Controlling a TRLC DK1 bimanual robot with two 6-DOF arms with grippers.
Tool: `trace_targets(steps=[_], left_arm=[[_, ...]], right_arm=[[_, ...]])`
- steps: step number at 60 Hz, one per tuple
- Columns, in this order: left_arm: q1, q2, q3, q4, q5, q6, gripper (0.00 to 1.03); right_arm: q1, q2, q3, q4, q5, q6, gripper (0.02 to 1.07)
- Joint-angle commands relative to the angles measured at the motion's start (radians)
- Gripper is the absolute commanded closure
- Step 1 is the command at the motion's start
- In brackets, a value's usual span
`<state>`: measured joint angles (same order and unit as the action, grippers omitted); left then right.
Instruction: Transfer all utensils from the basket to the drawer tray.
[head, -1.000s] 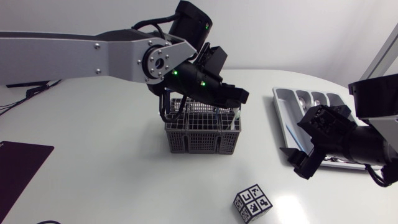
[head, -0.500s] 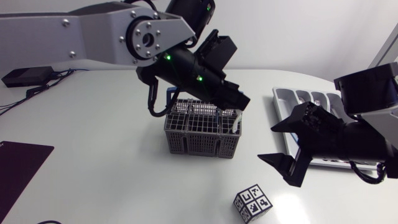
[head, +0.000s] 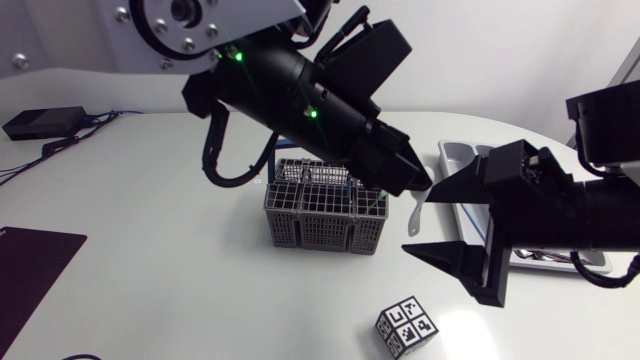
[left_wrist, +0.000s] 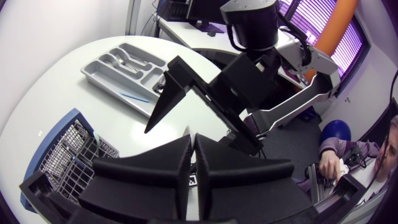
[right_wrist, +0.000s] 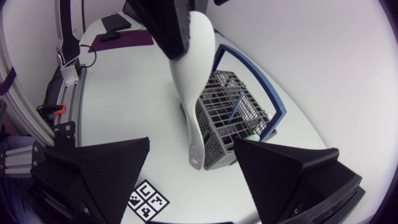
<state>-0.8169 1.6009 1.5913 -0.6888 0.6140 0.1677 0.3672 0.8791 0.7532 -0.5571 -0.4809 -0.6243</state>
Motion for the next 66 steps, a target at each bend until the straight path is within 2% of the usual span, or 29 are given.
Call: trace_targets(steps=[1, 7, 12, 17, 27, 44, 48, 56, 59, 66], left_arm=[[-0.001, -0.024, -0.017, -0.023, 0.032, 0.029, 1.0], [-0.004, -0.036, -0.028, -0.037, 0.047, 0.041, 1.0], [-0.004, -0.045, -0.039, -0.044, 0.052, 0.047, 1.0], [-0.005, -0.05, -0.053, -0.046, 0.053, 0.05, 1.0], [-0.018, -0.055, -0.065, -0.046, 0.053, 0.053, 1.0], [-0.024, -0.055, -0.057, -0.041, 0.053, 0.049, 0.99], [-0.022, -0.053, -0.053, -0.04, 0.055, 0.047, 0.85], [-0.008, -0.05, -0.033, -0.023, 0.053, 0.03, 0.42], [0.01, -0.048, -0.028, 0.002, 0.05, 0.01, 0.34], [0.048, -0.047, -0.036, 0.067, -0.042, -0.027, 0.31]], right_arm=[[0.032, -0.029, 0.02, -0.02, -0.015, 0.014, 0.21], [0.042, -0.048, 0.021, -0.029, -0.028, 0.014, 0.37], [0.058, -0.075, 0.025, -0.033, -0.028, 0.018, 0.57], [0.062, -0.095, 0.034, -0.037, -0.028, 0.032, 0.72], [0.078, -0.103, 0.037, -0.046, -0.03, 0.051, 0.96], [0.075, -0.103, 0.02, -0.06, -0.028, 0.057, 1.01], [0.068, -0.103, 0.018, -0.069, -0.028, 0.055, 1.01], [0.036, -0.1, -0.005, -0.086, -0.027, 0.031, 1.01], [0.01, -0.1, -0.018, -0.096, -0.027, 0.009, 1.01], [-0.096, -0.089, -0.055, -0.101, -0.019, -0.052, 1.01]])
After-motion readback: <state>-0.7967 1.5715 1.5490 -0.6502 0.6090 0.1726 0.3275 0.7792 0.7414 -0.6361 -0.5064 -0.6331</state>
